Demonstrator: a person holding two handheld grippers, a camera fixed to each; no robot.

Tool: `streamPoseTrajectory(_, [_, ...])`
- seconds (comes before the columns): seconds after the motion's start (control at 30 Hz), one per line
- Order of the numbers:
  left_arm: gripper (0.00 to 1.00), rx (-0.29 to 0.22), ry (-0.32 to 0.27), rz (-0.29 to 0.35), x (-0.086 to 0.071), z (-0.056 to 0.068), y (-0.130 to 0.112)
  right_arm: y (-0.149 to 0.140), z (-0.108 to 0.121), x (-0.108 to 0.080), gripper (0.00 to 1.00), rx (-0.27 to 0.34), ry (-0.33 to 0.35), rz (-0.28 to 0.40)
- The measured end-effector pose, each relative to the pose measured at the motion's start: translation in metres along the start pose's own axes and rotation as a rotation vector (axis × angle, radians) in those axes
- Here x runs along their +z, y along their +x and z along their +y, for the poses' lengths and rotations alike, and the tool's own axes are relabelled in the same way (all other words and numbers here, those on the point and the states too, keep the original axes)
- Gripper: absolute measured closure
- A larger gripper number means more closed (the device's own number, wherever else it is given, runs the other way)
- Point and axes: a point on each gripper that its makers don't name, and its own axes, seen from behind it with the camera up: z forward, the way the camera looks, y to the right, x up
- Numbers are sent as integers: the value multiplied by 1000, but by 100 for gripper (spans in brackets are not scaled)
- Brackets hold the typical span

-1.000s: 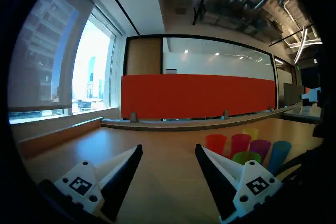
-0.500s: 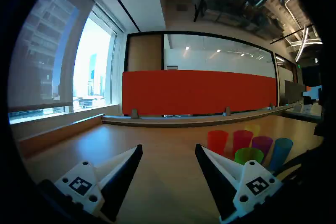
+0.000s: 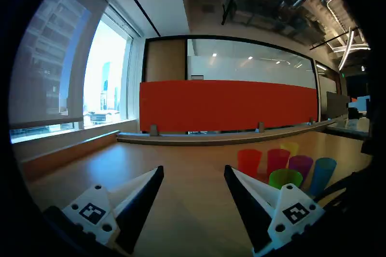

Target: Pour water

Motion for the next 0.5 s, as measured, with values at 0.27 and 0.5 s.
streamPoseTrajectory(0.27, [7,1,0,0,0,0,-1,0,12,-5,4,13,-2,41])
streamPoseTrajectory(0.5, [7,1,0,0,0,0,0,-8,17,-3,4,12,24,70])
